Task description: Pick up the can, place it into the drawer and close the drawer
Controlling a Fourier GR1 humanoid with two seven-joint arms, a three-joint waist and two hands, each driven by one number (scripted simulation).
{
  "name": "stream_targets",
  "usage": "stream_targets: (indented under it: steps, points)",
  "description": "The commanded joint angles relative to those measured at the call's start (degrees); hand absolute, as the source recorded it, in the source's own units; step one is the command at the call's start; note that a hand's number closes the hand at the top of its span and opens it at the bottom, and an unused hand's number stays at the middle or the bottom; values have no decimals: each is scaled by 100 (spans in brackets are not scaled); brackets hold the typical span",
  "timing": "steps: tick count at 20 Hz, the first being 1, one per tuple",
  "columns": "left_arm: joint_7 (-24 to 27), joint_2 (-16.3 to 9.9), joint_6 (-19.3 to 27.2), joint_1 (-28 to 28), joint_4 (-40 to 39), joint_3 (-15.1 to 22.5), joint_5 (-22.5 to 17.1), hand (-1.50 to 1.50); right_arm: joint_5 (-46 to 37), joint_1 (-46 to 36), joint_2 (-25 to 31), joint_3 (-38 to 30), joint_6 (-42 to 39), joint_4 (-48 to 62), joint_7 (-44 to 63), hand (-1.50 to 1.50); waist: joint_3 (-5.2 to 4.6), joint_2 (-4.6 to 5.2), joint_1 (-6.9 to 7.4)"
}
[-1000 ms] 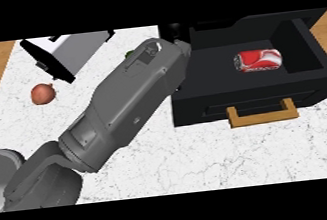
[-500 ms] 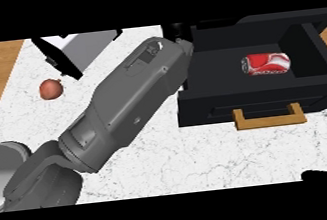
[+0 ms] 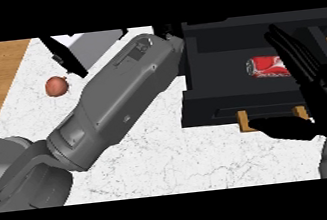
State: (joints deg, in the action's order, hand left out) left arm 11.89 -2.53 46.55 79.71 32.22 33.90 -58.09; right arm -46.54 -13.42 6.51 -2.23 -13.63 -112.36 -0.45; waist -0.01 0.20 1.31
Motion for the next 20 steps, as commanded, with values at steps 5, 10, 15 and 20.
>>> stream_targets:
  steps: [5,10,15,20]
  points:
    - [-355,-286,258,-66,435,41,291,-150,-1183,-1098,287,446,686,2180,-495,-150,2,-6,68]
    - [-719,-858,179,-563,1034,130,474,-150,-1731,-1542,255,478,1112,3121,-338,-150,0,-40,53]
    - [-634,-826,223,-751,1143,19,574,-150,-2179,-2041,122,361,2215,4978,-622,-150,5,31,95]
    - [-1116,-1517,134,-995,1860,53,728,-150,-2419,-2606,153,117,2922,6166,-637,-150,5,6,150]
